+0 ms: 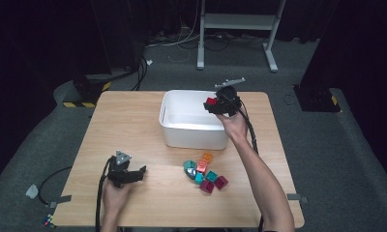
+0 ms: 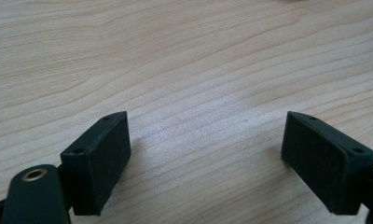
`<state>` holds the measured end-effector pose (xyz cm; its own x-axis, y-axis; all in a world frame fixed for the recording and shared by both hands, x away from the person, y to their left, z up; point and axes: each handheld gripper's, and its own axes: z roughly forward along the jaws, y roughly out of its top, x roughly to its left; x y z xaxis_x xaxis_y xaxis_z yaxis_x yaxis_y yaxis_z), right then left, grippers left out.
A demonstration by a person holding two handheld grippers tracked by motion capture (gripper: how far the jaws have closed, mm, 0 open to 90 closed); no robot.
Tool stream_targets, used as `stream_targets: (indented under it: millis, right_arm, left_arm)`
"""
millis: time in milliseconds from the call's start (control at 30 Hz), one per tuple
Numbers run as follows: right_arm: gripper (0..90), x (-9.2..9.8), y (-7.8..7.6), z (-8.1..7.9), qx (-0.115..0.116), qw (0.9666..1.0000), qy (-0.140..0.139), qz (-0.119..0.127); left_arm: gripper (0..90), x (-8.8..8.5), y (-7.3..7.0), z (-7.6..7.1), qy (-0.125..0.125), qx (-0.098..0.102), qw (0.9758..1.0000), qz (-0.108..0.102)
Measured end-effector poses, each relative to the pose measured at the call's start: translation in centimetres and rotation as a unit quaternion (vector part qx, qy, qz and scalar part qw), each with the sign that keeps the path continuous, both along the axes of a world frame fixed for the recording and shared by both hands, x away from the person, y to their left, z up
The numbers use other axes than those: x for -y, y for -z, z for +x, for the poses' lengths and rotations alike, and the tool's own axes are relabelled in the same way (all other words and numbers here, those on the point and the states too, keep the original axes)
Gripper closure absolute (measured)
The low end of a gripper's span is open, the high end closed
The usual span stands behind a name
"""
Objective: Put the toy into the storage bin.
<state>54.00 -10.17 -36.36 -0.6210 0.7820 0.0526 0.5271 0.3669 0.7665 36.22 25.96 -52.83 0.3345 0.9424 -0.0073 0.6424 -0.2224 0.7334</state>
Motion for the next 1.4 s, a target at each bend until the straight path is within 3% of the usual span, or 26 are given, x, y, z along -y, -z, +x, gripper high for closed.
stream_targets:
  millis: [233,500,833,1100,1400]
  right_arm:
    - [37.7,0.2,0.0,-0.2,0.006,1.0000,0.000,-0.003]
    - [35.0,1.3,-0.7,-1.8,0.020,0.9996,-0.007,0.019]
    - [32.4,4.4,-1.2,-6.1,0.035,0.9976,-0.021,0.056]
    - [33.8,6.9,1.4,-11.1,0.044,0.9960,-0.027,0.073]
    - [34.0,8.2,4.9,-14.7,0.043,0.9968,-0.021,0.064]
  left_arm:
    - [15.8,0.0,0.0,0.0,0.000,0.000,1.0000,0.000]
    - [15.8,0.0,0.0,0.0,0.000,0.000,1.0000,0.000]
    - [16.0,0.0,0.0,0.0,-0.001,0.000,1.0000,0.000]
    - [16.1,0.0,0.0,0.0,-0.002,0.000,1.0000,0.000]
    - [16.5,0.1,0.0,0.0,-0.007,0.002,1.0000,-0.003]
